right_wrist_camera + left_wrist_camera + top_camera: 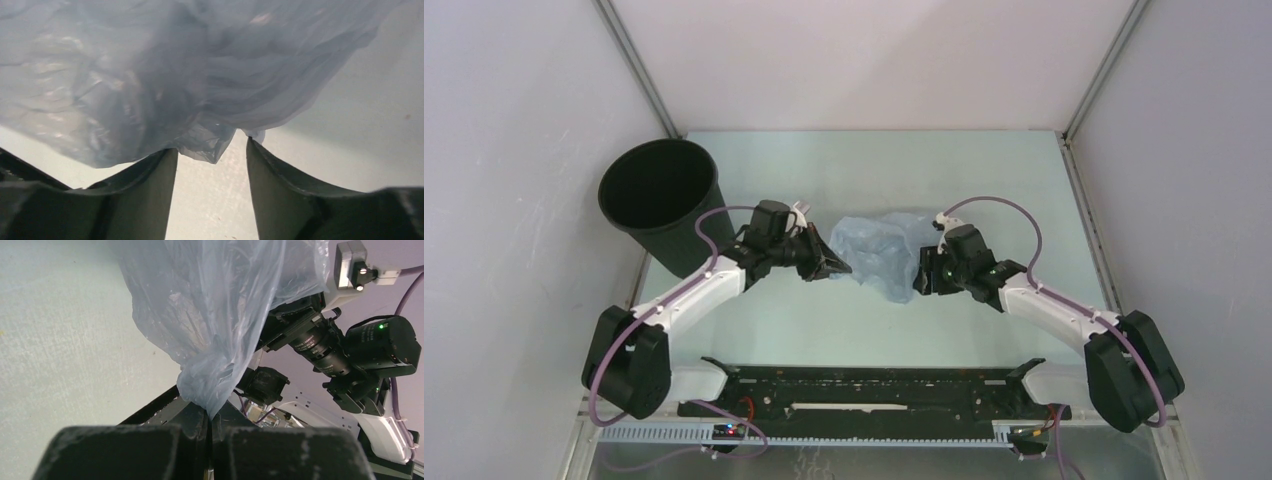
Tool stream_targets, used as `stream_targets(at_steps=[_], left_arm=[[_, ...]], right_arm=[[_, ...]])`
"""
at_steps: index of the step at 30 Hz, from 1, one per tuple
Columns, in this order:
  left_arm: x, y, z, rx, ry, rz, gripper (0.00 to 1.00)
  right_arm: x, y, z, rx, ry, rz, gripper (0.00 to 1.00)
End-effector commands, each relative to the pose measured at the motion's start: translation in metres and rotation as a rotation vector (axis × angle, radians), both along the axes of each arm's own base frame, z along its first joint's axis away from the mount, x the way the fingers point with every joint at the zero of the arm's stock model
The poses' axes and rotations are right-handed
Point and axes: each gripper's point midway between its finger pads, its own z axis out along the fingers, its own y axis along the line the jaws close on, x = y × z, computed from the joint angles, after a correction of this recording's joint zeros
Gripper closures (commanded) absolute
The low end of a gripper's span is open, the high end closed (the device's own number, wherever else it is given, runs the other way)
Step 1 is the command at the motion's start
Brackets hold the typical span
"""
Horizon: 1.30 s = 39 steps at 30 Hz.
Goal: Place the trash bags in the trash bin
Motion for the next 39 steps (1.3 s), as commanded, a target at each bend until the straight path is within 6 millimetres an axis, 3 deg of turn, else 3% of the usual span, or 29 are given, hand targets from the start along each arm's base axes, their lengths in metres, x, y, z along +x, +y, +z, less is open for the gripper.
stream_targets(at_steps=[1, 8, 11, 15, 18, 21, 22, 24, 25, 26, 27, 28, 30, 32, 34, 36, 37, 39], left_arm=[[0.008, -0.002, 0.03, -0.041, -0.071, -0.001, 1.0], [0.025, 0.012, 0.038, 0.039, -0.12, 0.067, 1.0], [0.044, 0.012, 0.049, 0.003, -0.125, 0.107, 1.0], [0.078, 0.012, 0.08, -0.015, -0.181, 0.152, 1.0], [0.103, 0.007, 0.134, -0.026, -0.33, 0.133, 1.0], [0.108, 0.018, 0.214, 0.084, -0.622, 0.143, 1.0], [0.103, 0.023, 0.229, 0.132, -0.692, 0.145, 1.0], [0.093, 0.031, 0.233, 0.187, -0.743, 0.157, 1.0], [0.09, 0.035, 0.222, 0.206, -0.726, 0.168, 1.0], [0.088, 0.038, 0.207, 0.221, -0.692, 0.167, 1.0], [0.084, 0.039, 0.183, 0.24, -0.635, 0.158, 1.0], [0.079, 0.039, 0.154, 0.258, -0.565, 0.139, 1.0], [0.062, 0.037, 0.099, 0.279, -0.433, 0.095, 1.0], [0.041, 0.038, 0.052, 0.332, -0.355, 0.072, 1.0], [0.021, 0.04, 0.021, 0.384, -0.323, 0.053, 1.0], [0.006, 0.039, 0.008, 0.4, -0.299, 0.033, 1.0], [0.003, 0.038, 0.009, 0.4, -0.299, 0.027, 1.0], [0.008, 0.038, 0.024, 0.41, -0.322, 0.032, 1.0]], right_arm=[[0.018, 0.017, 0.026, 0.078, -0.105, 0.048, 0.48], [0.015, 0.009, 0.05, 0.126, -0.018, 0.001, 0.97], [0.024, 0.006, 0.069, 0.162, 0.037, -0.006, 1.0], [0.043, 0.001, 0.112, 0.191, 0.039, -0.016, 1.0], [0.058, -0.004, 0.173, 0.218, -0.033, -0.024, 1.0], [0.054, -0.001, 0.268, 0.308, -0.171, -0.002, 1.0], [0.049, -0.001, 0.299, 0.33, -0.238, 0.009, 1.0], [0.035, -0.002, 0.345, 0.356, -0.378, 0.026, 1.0], [0.031, -0.003, 0.352, 0.36, -0.417, 0.031, 1.0], [0.027, -0.003, 0.35, 0.363, -0.44, 0.038, 1.0], [0.027, -0.003, 0.321, 0.348, -0.397, 0.033, 1.0], [0.027, -0.005, 0.307, 0.347, -0.378, 0.025, 1.0], [0.017, -0.007, 0.214, 0.283, -0.164, 0.007, 1.0], [-0.011, -0.009, 0.134, 0.235, 0.068, 0.008, 1.0], [-0.044, -0.009, 0.084, 0.234, 0.236, 0.003, 1.0], [-0.064, -0.01, 0.071, 0.253, 0.285, -0.005, 1.0], [-0.065, -0.01, 0.078, 0.269, 0.259, -0.006, 1.0], [-0.05, -0.015, 0.113, 0.297, 0.146, -0.028, 1.0]])
